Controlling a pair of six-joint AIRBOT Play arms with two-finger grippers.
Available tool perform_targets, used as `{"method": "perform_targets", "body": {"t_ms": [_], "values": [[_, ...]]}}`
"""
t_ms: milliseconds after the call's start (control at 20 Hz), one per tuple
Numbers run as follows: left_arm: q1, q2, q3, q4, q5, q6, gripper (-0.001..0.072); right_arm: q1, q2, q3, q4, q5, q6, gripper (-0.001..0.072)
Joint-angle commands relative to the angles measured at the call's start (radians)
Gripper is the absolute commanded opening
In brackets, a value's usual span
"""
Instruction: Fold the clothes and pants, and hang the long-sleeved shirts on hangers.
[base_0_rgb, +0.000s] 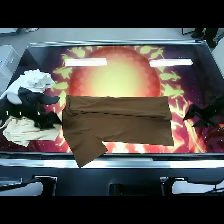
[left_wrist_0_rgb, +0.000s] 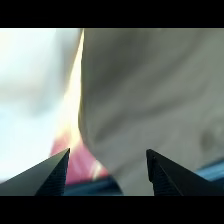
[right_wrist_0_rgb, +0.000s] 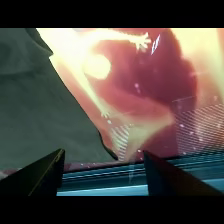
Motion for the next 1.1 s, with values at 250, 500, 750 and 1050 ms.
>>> {"method": "perform_targets", "body": {"t_ms": [250, 500, 750, 1050], "values": [[-0.033, 0.101, -0.427, -0.221, 0.199, 0.148, 0.0484, -0.023, 0.064, -0.139, 0.065, -0.008, -0.03, 0.0558], [-0.082, 0.086, -0.427, -0.27, 0.258, 0.137, 0.0021, -0.023, 0.066, -0.161, 0.037, 0.02, -0.031, 0.0555], [-0.077, 0.111, -0.423, -0.267, 0.258, 0.156, 0.002, -0.023, 0.08, -0.428, 0.064, -0.07, -0.077, 0.0559], [-0.077, 0.153, -0.422, -0.267, 0.246, 0.155, 0.002, -0.023, 0.079, -0.485, 0.166, -0.227, -0.082, 0.0534]]}}
